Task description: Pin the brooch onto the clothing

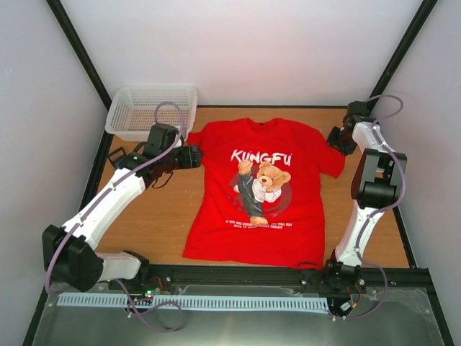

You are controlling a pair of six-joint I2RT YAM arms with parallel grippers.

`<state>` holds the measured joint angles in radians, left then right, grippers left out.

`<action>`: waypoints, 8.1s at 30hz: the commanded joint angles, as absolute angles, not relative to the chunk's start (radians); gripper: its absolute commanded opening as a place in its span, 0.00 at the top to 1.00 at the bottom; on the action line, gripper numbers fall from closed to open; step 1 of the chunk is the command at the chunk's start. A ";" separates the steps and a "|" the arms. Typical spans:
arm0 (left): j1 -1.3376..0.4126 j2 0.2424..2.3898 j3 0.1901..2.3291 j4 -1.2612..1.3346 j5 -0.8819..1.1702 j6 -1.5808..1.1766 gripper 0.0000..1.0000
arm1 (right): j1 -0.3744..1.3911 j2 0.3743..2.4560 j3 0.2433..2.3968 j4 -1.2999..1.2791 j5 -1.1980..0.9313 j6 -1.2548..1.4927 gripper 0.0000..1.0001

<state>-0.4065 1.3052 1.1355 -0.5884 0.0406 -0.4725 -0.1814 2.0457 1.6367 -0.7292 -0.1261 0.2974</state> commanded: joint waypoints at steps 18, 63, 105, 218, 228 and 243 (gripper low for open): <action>-0.364 1.128 1.193 -0.667 -0.064 -0.242 0.00 | -0.188 2.418 2.032 -0.984 0.206 0.376 0.76; -0.352 1.232 1.301 -0.700 -0.044 -0.209 0.00 | 0.457 2.527 2.334 -1.067 0.052 0.224 0.18; 0.123 1.306 1.078 -0.628 0.059 -0.694 0.00 | 0.425 1.694 1.647 -0.916 -0.317 0.175 0.15; 0.348 1.989 1.318 -0.408 -0.062 -0.391 0.34 | 0.387 1.597 1.408 -0.805 -0.463 0.173 0.10; 0.340 1.994 1.328 -0.408 -0.066 -0.399 0.38 | 0.387 1.591 1.406 -0.805 -0.459 0.170 0.10; 0.341 1.958 1.332 -0.406 -0.061 -0.403 0.53 | 0.385 1.595 1.410 -0.807 -0.462 0.170 0.10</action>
